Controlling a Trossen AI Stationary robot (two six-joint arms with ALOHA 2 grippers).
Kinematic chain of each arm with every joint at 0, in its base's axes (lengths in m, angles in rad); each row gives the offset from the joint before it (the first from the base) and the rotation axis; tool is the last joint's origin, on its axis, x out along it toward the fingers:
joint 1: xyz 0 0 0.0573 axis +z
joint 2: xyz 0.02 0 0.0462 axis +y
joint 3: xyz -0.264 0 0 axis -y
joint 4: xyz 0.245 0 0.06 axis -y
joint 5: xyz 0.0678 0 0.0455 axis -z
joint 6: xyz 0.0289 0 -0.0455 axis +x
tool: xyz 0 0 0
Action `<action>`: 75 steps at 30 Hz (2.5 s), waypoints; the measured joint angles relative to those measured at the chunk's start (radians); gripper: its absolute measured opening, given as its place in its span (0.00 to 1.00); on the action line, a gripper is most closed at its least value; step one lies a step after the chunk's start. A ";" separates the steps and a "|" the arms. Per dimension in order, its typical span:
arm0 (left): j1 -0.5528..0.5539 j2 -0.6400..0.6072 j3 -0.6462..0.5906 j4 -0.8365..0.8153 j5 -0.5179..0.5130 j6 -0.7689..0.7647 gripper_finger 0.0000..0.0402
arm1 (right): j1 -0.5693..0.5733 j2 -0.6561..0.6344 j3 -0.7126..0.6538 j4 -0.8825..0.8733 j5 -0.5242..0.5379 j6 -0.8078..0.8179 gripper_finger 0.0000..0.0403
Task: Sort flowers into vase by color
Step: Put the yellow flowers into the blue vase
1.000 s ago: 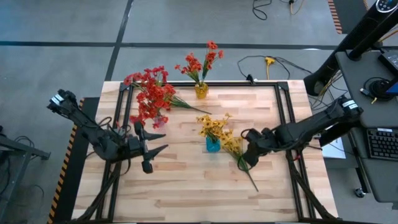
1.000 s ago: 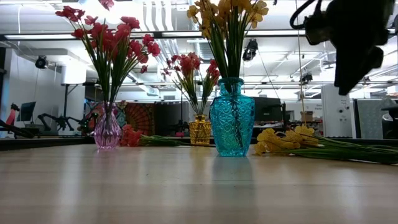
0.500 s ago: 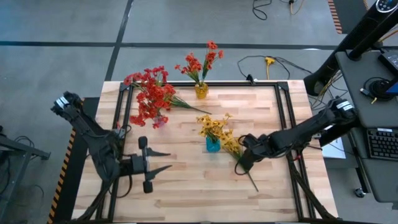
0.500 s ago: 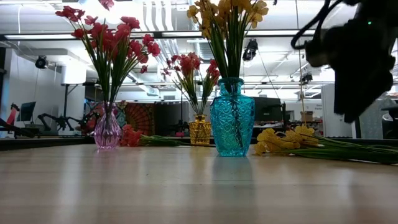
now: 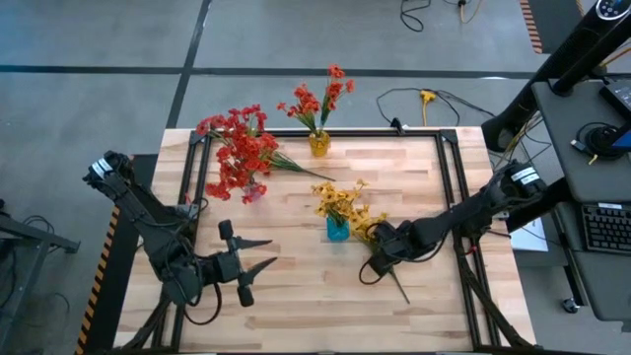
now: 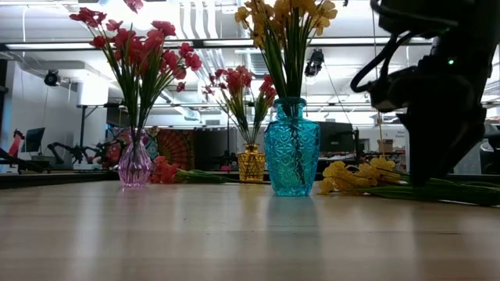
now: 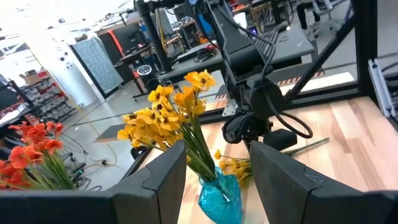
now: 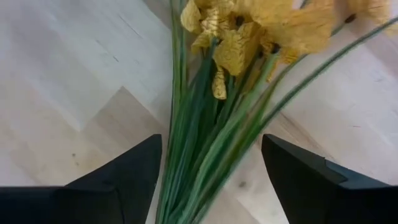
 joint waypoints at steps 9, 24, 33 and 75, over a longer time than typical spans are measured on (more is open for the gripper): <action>0.000 0.005 0.000 -0.006 0.001 0.000 0.40 | 0.000 0.051 0.004 0.015 0.008 0.009 0.49; 0.000 0.004 -0.001 -0.010 -0.055 -0.035 0.40 | -0.001 0.036 0.004 0.023 -0.004 0.008 0.17; 0.000 0.002 -0.001 -0.010 -0.109 -0.056 0.40 | -0.001 0.015 0.004 -0.027 -0.042 -0.027 0.07; 0.007 0.026 -0.003 -0.034 0.200 -0.037 0.40 | 0.213 -0.095 -0.097 1.634 0.157 -1.621 0.07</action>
